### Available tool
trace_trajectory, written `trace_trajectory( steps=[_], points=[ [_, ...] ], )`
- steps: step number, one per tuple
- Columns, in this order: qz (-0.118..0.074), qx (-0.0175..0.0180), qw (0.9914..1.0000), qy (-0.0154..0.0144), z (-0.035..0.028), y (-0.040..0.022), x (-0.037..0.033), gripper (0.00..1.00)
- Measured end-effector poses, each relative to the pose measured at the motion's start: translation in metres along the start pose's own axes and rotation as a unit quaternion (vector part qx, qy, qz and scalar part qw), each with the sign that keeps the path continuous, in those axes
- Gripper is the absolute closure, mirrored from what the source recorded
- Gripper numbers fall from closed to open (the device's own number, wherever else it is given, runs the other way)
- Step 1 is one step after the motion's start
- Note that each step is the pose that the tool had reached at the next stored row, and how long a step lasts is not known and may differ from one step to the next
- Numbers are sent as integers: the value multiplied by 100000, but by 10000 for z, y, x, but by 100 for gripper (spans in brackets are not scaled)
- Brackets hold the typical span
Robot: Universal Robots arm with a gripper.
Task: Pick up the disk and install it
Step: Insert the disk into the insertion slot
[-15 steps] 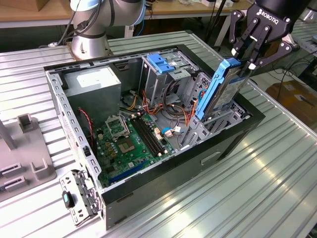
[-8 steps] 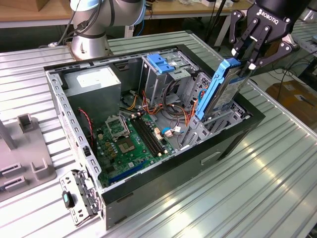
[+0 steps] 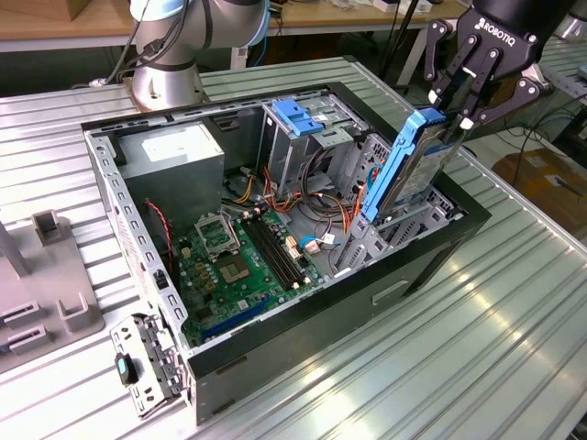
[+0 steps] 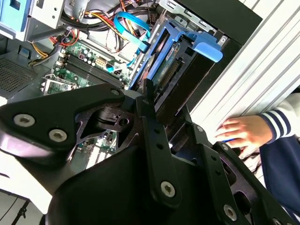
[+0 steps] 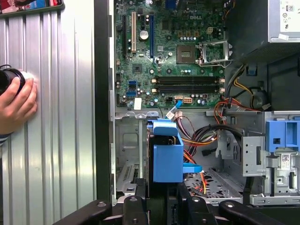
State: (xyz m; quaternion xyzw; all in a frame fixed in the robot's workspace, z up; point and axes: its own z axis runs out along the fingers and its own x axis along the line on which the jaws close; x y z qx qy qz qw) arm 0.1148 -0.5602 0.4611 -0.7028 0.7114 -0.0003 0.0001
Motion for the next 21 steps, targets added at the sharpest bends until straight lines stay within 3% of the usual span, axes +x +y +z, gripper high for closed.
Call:
trace_trajectory(
  steps=[14, 21],
  points=[
    [-1, 2, 100000, -5, 78, 0, 0, 65],
    [-2, 1, 100000, 4, 84, -1, 0, 65]
  ],
)
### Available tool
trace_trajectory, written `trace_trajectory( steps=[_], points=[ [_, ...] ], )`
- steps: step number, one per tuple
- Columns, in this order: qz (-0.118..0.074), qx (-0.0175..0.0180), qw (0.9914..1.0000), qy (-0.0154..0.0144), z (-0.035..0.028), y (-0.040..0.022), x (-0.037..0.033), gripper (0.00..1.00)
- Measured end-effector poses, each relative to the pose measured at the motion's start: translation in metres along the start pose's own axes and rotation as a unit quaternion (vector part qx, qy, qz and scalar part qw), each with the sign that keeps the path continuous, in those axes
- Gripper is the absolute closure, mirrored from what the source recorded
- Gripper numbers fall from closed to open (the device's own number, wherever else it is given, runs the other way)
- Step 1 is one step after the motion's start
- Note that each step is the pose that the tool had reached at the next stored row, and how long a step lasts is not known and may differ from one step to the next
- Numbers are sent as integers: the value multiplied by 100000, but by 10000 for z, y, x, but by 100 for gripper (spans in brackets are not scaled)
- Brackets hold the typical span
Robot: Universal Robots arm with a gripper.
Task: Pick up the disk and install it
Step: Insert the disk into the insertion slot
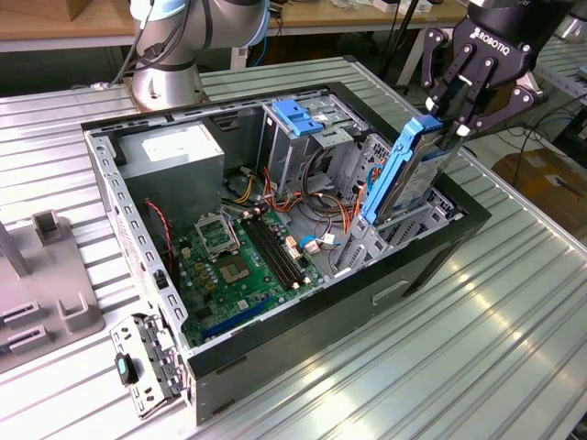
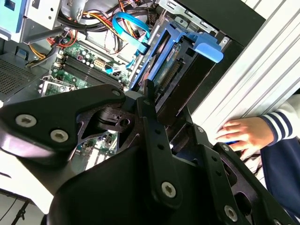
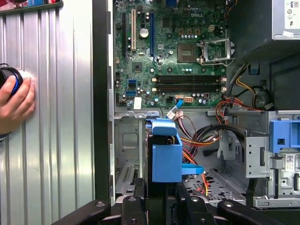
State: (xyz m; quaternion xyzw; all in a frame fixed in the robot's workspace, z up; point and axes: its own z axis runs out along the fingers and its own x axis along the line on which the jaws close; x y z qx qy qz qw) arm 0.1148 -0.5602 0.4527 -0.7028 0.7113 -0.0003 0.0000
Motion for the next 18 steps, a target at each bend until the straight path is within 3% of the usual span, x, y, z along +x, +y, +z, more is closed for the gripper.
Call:
trace_trajectory(
  steps=[18],
  points=[
    [1, -1, 100000, 1, 103, 0, 0, 65]
  ],
)
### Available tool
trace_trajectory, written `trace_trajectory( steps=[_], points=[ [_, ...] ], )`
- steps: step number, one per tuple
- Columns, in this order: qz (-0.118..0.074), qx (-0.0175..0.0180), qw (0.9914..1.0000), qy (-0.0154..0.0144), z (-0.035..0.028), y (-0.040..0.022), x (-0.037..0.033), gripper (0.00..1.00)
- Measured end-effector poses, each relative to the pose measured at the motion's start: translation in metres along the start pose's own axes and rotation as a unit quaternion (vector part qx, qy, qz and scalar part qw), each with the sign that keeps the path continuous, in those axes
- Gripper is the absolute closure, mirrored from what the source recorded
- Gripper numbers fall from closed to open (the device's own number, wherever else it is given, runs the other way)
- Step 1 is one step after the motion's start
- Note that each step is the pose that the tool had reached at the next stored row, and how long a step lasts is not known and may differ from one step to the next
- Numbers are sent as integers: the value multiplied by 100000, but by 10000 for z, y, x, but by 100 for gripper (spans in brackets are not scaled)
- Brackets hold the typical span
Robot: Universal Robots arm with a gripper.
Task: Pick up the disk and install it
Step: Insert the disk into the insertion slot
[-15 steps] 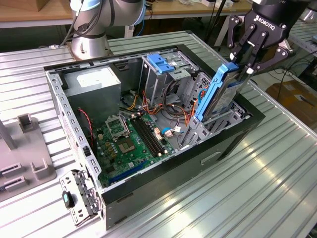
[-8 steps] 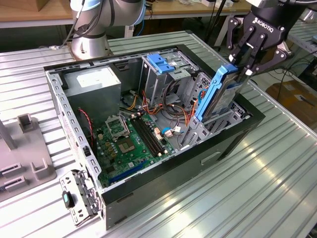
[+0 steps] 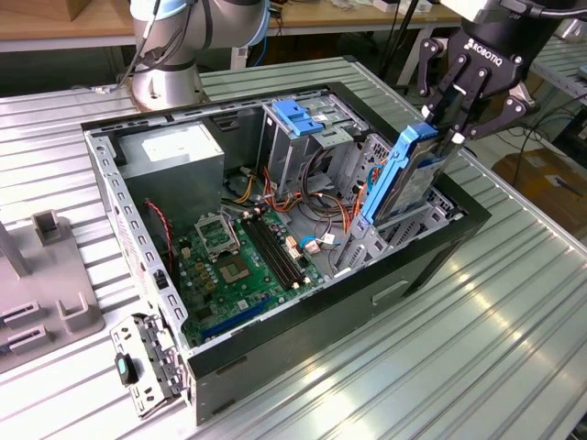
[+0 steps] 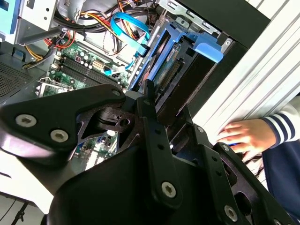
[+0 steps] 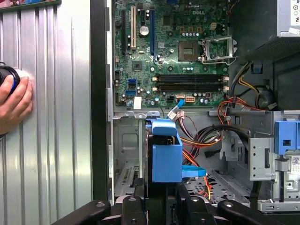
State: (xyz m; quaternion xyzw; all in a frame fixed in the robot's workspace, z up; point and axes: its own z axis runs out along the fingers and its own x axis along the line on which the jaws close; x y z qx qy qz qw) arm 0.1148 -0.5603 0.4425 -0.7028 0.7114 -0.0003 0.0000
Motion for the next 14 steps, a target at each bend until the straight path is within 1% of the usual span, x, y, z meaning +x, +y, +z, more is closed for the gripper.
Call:
trace_trajectory(
  steps=[6, 14],
  points=[
    [-1, 1, 100000, -15, 8, 0, -1, 65],
    [0, 0, 100000, -8, 60, 0, 0, 65]
  ],
)
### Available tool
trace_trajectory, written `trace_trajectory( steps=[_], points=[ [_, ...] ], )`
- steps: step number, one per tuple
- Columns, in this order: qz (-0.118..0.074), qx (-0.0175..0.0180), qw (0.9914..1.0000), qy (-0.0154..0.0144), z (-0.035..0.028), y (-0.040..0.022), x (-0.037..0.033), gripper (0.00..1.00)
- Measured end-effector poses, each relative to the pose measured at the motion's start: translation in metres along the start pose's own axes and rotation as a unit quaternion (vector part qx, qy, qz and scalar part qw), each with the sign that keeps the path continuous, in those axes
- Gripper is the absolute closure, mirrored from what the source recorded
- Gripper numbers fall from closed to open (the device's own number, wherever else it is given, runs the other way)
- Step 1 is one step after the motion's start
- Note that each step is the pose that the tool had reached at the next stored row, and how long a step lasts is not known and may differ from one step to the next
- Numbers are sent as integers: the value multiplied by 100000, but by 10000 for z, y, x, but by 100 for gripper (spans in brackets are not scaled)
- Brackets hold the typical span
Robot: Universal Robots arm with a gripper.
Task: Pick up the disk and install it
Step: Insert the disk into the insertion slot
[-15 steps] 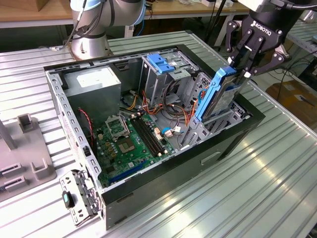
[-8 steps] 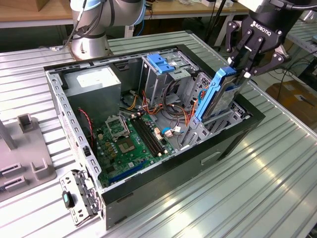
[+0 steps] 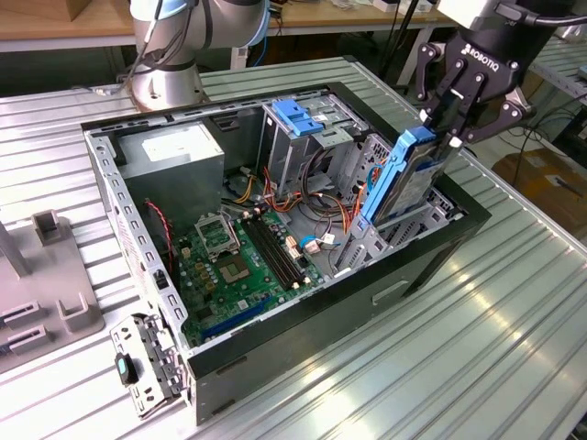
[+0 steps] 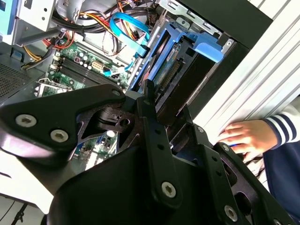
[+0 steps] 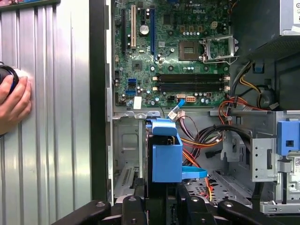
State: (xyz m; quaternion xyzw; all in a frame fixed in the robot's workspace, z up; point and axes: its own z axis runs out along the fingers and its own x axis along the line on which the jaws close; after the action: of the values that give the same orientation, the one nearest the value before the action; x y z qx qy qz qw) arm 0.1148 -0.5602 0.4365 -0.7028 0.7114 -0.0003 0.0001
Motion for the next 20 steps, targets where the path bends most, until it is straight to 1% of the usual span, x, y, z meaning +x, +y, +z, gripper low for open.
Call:
trace_trajectory(
  steps=[5, 10, 15, 17, 18, 20],
  points=[
    [-1, 1, 100000, 0, 53, 0, 0, 65],
    [0, 0, 100000, -2, 135, 0, 0, 65],
    [-1, 1, 100000, 1, 251, 0, 0, 65],
    [-4, 1, 100000, -1, 287, 0, 0, 65],
    [-7, 1, 100000, -4, 319, 1, 0, 65],
    [-2, 1, 100000, 3, 357, 2, 0, 65]
  ],
)
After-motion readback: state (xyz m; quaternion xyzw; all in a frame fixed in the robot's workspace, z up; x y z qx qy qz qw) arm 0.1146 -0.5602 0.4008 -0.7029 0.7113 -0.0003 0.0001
